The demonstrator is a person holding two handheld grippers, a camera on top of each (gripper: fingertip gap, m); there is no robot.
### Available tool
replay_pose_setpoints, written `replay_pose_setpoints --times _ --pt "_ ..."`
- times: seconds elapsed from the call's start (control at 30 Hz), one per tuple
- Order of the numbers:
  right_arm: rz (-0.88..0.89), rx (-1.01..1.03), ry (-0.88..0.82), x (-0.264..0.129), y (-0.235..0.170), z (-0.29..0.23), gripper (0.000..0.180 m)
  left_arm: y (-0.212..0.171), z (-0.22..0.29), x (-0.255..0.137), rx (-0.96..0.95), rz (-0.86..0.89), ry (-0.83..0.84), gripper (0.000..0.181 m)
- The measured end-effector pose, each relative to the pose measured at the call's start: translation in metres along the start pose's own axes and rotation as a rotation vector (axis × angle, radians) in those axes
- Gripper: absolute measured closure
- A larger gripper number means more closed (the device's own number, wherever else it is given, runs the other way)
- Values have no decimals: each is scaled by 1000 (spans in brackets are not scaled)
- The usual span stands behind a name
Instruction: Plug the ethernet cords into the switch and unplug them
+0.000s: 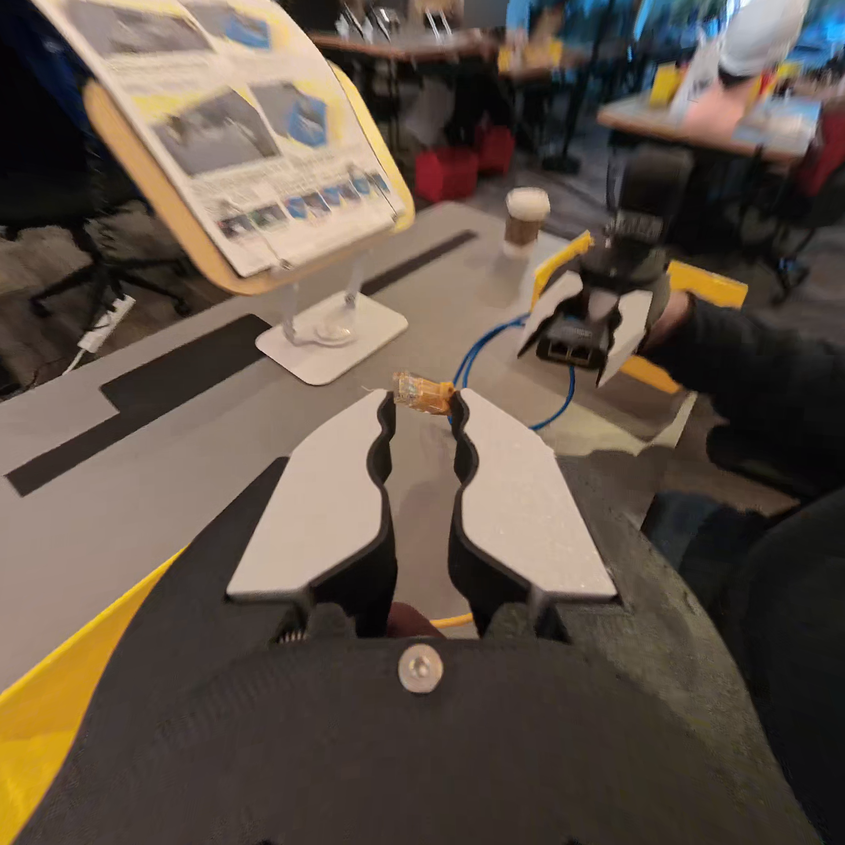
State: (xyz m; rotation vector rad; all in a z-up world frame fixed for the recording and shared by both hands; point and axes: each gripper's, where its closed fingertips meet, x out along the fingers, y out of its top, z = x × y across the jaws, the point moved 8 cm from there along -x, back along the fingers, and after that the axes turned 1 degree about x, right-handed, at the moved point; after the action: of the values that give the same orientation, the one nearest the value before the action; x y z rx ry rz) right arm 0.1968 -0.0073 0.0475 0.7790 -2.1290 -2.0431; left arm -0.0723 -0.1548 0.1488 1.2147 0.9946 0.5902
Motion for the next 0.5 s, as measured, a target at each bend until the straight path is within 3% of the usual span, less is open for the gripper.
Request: replay_pose_setpoints --times 0.3,0.5 --pt "-89 10 -75 -14 -24 1 110 -37 33 130 246 -433 -263 157" --pt "-173 43 -114 -14 -54 6 110 -55 52 194 322 -496 -392 158"
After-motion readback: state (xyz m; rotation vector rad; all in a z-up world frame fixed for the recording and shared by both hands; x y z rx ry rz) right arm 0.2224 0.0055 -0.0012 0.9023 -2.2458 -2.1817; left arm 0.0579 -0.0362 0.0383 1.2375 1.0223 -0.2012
